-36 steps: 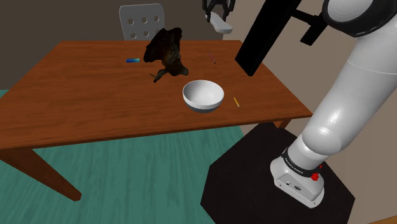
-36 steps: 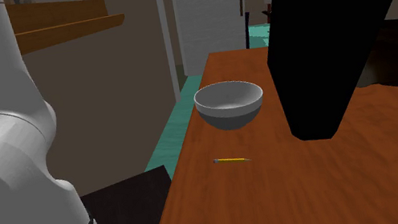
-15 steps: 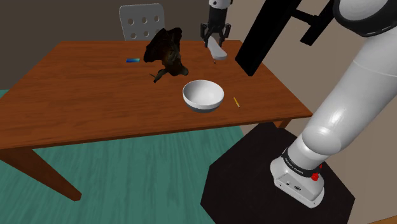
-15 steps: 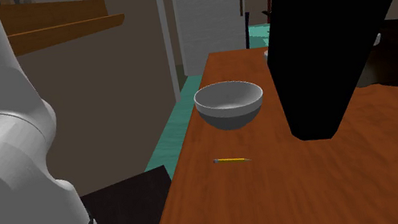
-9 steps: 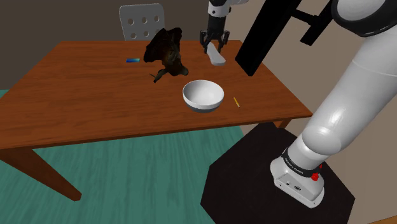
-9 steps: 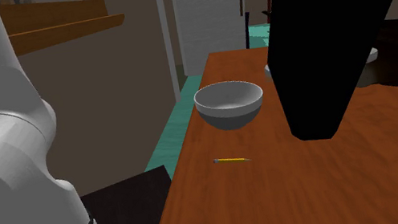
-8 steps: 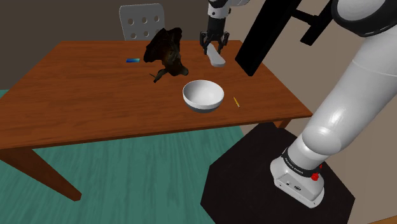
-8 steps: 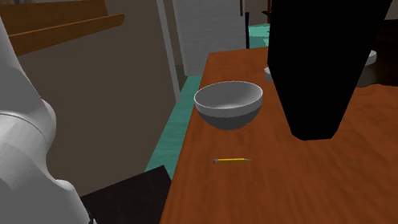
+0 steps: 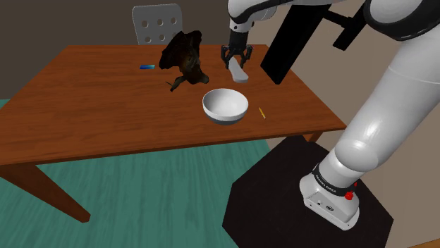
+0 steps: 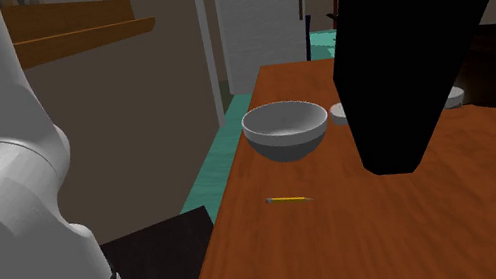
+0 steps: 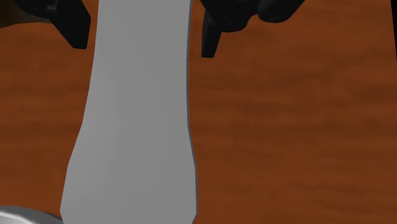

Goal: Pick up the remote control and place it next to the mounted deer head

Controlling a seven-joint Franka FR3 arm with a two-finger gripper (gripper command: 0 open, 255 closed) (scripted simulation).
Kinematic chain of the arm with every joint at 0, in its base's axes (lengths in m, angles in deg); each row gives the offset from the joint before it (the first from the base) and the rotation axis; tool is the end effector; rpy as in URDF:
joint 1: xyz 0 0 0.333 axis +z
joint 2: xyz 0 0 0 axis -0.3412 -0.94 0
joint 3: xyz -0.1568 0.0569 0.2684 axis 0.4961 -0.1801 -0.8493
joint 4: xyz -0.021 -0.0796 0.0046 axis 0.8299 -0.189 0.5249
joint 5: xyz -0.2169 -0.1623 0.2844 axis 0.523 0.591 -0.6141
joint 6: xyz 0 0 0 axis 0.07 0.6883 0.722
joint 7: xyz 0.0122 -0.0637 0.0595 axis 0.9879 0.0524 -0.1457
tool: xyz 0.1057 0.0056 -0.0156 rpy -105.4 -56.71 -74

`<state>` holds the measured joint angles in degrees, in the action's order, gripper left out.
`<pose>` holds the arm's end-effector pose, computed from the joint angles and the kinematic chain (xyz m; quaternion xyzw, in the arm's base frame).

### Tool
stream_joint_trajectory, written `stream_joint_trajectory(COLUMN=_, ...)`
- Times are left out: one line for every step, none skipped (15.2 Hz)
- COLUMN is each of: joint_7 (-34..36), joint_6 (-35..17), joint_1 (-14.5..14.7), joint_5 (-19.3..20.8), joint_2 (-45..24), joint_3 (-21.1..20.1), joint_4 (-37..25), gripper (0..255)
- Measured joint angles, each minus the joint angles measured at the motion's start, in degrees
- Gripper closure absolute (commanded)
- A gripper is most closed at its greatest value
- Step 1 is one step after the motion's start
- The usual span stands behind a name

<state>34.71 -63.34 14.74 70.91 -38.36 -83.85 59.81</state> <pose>0.5876 -0.0533 0.4503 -0.9744 0.2247 0.0023 0.0094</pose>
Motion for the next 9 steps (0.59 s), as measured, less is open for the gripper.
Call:
stream_joint_trajectory(joint_7=0.02, joint_6=-0.78, joint_1=0.02, joint_5=0.0, joint_2=-0.34, joint_3=-0.01, joint_4=0.44, gripper=255)
stream_joint_trajectory(joint_7=0.13, joint_6=-1.5, joint_1=0.09, joint_5=0.0, joint_2=-0.46, joint_3=-0.07, joint_4=1.04, gripper=255)
stream_joint_trajectory(joint_7=0.07, joint_6=-2.17, joint_1=0.07, joint_5=-0.02, joint_2=-0.74, joint_3=-0.06, joint_4=1.43, gripper=255)
stream_joint_trajectory(joint_7=0.12, joint_6=-2.79, joint_1=0.09, joint_5=-0.02, joint_2=-1.07, joint_3=-0.08, joint_4=1.72, gripper=255)
stream_joint_trajectory(joint_7=0.07, joint_6=-3.62, joint_1=0.08, joint_5=-0.02, joint_2=-1.23, joint_3=-0.07, joint_4=2.4, gripper=255)
stream_joint_trajectory(joint_7=0.01, joint_6=-4.36, joint_1=0.06, joint_5=-0.04, joint_2=-1.5, joint_3=-0.05, joint_4=2.85, gripper=255)
stream_joint_trajectory(joint_7=-0.03, joint_6=-5.14, joint_1=0.04, joint_5=-0.05, joint_2=-1.72, joint_3=-0.04, joint_4=3.43, gripper=255)
stream_joint_trajectory(joint_7=-0.02, joint_6=-5.78, joint_1=0.06, joint_5=-0.05, joint_2=-1.91, joint_3=-0.05, joint_4=3.89, gripper=255)
stream_joint_trajectory(joint_7=0.0, joint_6=-6.44, joint_1=0.08, joint_5=-0.06, joint_2=-2.27, joint_3=-0.07, joint_4=4.17, gripper=255)
